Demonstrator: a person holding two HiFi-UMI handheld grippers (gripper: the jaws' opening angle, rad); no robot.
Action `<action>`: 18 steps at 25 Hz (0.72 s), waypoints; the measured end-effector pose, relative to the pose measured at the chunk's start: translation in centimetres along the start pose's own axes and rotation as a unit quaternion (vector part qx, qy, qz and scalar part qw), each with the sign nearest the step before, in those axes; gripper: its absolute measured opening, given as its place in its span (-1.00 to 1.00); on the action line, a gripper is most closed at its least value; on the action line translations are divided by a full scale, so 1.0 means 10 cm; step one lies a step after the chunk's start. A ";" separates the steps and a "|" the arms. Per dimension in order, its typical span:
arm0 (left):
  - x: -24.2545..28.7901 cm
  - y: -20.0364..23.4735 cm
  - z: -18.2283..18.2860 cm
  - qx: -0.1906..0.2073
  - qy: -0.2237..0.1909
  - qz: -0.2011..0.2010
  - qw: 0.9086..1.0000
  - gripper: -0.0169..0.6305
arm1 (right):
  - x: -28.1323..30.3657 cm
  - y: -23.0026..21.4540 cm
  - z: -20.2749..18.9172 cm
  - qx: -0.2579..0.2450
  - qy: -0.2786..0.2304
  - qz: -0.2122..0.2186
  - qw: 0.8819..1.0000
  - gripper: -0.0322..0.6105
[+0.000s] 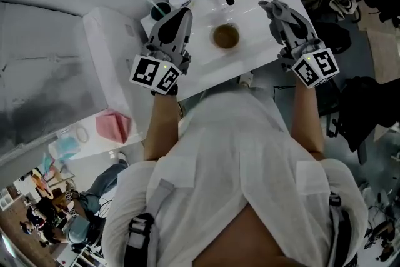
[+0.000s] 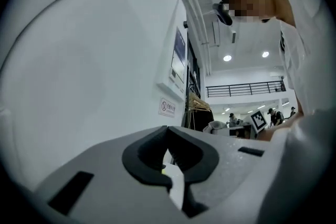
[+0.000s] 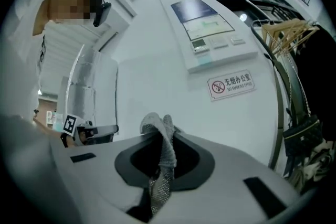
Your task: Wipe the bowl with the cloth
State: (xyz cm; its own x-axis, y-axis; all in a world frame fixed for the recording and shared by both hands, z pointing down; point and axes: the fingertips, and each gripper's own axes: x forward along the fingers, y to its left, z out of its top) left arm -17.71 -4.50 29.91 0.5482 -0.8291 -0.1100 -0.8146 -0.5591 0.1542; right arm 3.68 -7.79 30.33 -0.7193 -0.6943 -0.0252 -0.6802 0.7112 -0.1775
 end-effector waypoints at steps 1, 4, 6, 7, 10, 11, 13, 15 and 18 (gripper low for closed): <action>-0.04 -0.01 0.06 0.004 -0.006 -0.004 1.000 -0.91 | -0.03 0.05 0.08 -0.006 -0.007 -0.005 1.000 -0.76; -0.16 -0.05 0.23 0.011 -0.024 -0.015 1.000 -0.91 | -0.11 0.20 0.25 -0.022 -0.029 -0.015 0.999 -0.76; -0.22 -0.07 0.31 0.012 -0.035 -0.022 0.999 -0.91 | -0.15 0.30 0.30 -0.035 -0.033 -0.018 0.999 -0.76; -0.24 -0.08 0.34 0.011 -0.040 -0.026 0.999 -0.91 | -0.16 0.34 0.31 -0.042 -0.034 -0.019 0.998 -0.76; -0.32 -0.11 0.43 0.010 -0.051 -0.038 0.998 -0.91 | -0.19 0.47 0.35 -0.058 -0.035 -0.021 0.998 -0.76; -0.34 -0.12 0.44 0.010 -0.054 -0.040 0.998 -0.91 | -0.20 0.50 0.35 -0.062 -0.034 -0.022 0.997 -0.76; -0.36 -0.14 0.47 0.008 -0.057 -0.044 0.997 -0.91 | -0.21 0.56 0.36 -0.069 -0.032 -0.023 0.997 -0.76; -0.38 -0.16 0.49 0.006 -0.059 -0.047 0.997 -0.91 | -0.21 0.60 0.37 -0.074 -0.028 -0.023 0.997 -0.76; -0.43 -0.16 0.53 -0.002 -0.066 -0.049 0.997 -0.91 | -0.19 0.68 0.38 -0.085 -0.024 -0.020 0.996 -0.76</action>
State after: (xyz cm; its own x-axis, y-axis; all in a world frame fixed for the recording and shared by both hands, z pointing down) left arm -19.75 -0.06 24.96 0.5961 -0.7622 -0.2523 -0.7570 -0.6383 0.1396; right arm 0.95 -2.03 25.38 -0.6859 -0.7245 -0.0686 -0.7256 0.6880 -0.0113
